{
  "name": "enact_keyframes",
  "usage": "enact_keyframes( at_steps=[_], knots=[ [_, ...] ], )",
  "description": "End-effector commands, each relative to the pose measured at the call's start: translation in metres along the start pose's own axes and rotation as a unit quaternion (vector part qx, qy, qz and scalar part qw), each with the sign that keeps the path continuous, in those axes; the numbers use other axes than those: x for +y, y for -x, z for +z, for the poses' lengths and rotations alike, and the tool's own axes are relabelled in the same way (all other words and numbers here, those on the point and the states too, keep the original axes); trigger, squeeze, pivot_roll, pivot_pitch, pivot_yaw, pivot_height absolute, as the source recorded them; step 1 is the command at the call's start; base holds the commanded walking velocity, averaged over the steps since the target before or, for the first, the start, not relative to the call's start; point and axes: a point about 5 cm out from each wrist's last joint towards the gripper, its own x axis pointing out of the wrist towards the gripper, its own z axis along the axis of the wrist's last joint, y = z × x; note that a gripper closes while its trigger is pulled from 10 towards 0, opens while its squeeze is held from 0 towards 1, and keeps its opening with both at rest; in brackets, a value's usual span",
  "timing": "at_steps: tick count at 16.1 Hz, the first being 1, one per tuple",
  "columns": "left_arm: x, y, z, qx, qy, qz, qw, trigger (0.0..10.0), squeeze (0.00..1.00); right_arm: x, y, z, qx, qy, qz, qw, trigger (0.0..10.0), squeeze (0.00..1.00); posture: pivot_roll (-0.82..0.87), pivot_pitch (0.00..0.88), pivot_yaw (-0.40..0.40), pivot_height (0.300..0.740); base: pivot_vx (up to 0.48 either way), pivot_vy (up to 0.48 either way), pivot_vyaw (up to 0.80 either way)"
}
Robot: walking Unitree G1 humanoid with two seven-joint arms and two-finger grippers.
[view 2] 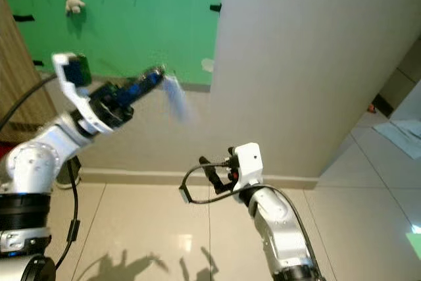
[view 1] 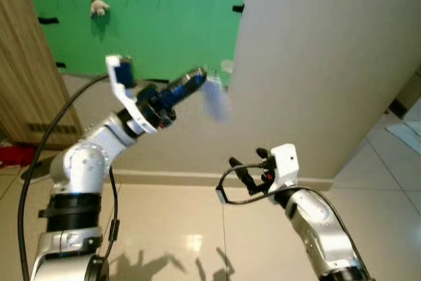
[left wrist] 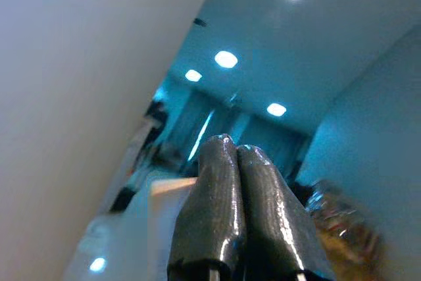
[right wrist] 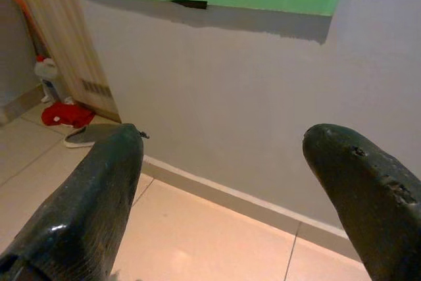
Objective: Hang keys on a hook
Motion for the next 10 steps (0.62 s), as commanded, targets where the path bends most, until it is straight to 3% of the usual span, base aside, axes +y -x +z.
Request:
enact_keyframes(
  at_steps=[1,4,5,6,7,8,9,10],
  knots=[
    [-0.008,-0.005,0.008,-0.02,0.002,-0.023,1.0,10.0,0.0,-0.001,0.003,0.002,0.001,0.0,0.003,1.0,10.0,1.0,-0.06,0.0,-0.08,0.74,0.0,0.0,0.0],
    [-0.007,-0.004,0.008,-0.012,-0.006,-0.004,1.0,10.0,0.0,-0.001,0.002,0.004,-0.002,-0.001,0.006,1.0,10.0,1.0,-0.06,0.0,-0.083,0.74,0.0,0.0,0.0],
    [0.011,0.001,0.005,0.006,-0.079,0.103,0.991,10.0,0.0,-0.002,0.002,0.005,-0.009,-0.003,-0.002,1.0,10.0,1.0,-0.06,0.0,-0.078,0.74,0.0,0.0,0.0],
    [0.023,0.007,0.006,0.011,-0.133,0.188,0.973,10.0,0.0,-0.003,0.002,0.007,-0.014,-0.003,-0.01,1.0,10.0,1.0,-0.05,0.0,-0.073,0.74,0.0,0.0,0.0],
    [0.041,0.017,0.004,0.022,-0.149,0.286,0.946,10.0,0.0,-0.004,0.002,0.007,-0.019,-0.002,-0.024,1.0,10.0,1.0,-0.05,0.0,-0.067,0.74,0.0,0.0,0.0],
    [0.048,0.024,0.002,0.029,-0.164,0.336,0.927,10.0,0.0,-0.004,0.001,0.007,-0.021,-0.005,-0.031,0.999,10.0,1.0,-0.04,0.0,-0.061,0.74,0.0,0.0,0.0],
    [0.055,0.038,0.0,0.026,-0.186,0.404,0.895,10.0,0.0,-0.004,0.001,0.007,-0.027,-0.006,-0.04,0.999,10.0,1.0,-0.04,0.0,-0.056,0.74,0.0,0.0,0.0],
    [0.056,0.045,0.0,0.021,-0.195,0.434,0.879,10.0,0.0,-0.004,0.001,0.007,-0.029,-0.009,-0.044,0.999,10.0,1.0,-0.03,0.0,-0.054,0.74,0.0,0.0,0.0]
  ],
)
